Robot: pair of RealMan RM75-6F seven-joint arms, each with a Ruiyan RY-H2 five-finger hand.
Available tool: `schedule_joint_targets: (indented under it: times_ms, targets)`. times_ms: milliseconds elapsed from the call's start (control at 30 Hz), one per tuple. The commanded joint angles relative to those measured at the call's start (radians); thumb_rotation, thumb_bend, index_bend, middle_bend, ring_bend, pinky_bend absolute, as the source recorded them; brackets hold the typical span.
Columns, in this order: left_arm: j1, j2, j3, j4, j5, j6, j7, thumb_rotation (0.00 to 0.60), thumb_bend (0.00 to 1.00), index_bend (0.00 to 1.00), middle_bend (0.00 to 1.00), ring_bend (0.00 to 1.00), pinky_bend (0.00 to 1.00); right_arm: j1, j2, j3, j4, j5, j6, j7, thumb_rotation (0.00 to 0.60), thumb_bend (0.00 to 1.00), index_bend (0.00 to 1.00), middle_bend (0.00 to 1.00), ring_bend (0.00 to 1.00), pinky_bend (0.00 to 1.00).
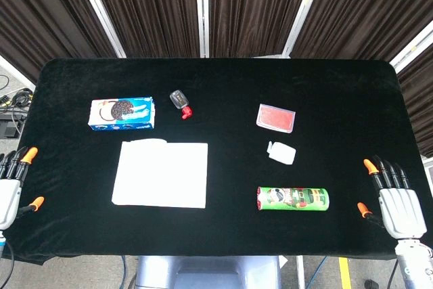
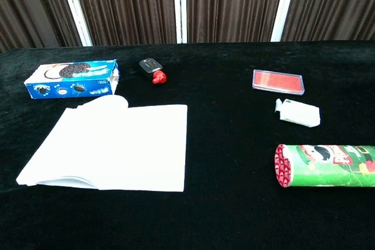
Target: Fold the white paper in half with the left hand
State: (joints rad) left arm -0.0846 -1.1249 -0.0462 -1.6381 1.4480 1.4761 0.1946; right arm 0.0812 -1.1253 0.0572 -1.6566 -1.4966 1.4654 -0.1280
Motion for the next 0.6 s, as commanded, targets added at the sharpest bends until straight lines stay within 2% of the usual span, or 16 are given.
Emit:
schedule_joint_targets:
  times_ms: [33, 600]
  targets:
    - [0.001, 0.0, -0.001, 0.0, 0.0, 0.002, -0.003, 0.6, 0.17, 0.0, 0.0, 0.0, 0.0, 0.001, 0.0, -0.001, -0.001, 0.001, -0.001, -0.003, 0.6, 0.14, 0.03, 0.0, 0.0, 0.0]
    - [-0.006, -0.014, 0.007, 0.008, 0.011, -0.011, -0.009, 0.6, 0.17, 0.0, 0.0, 0.0, 0.0, 0.0, -0.002, 0.006, -0.005, 0.019, -0.003, -0.001, 0.6, 0.14, 0.03, 0.0, 0.0, 0.0]
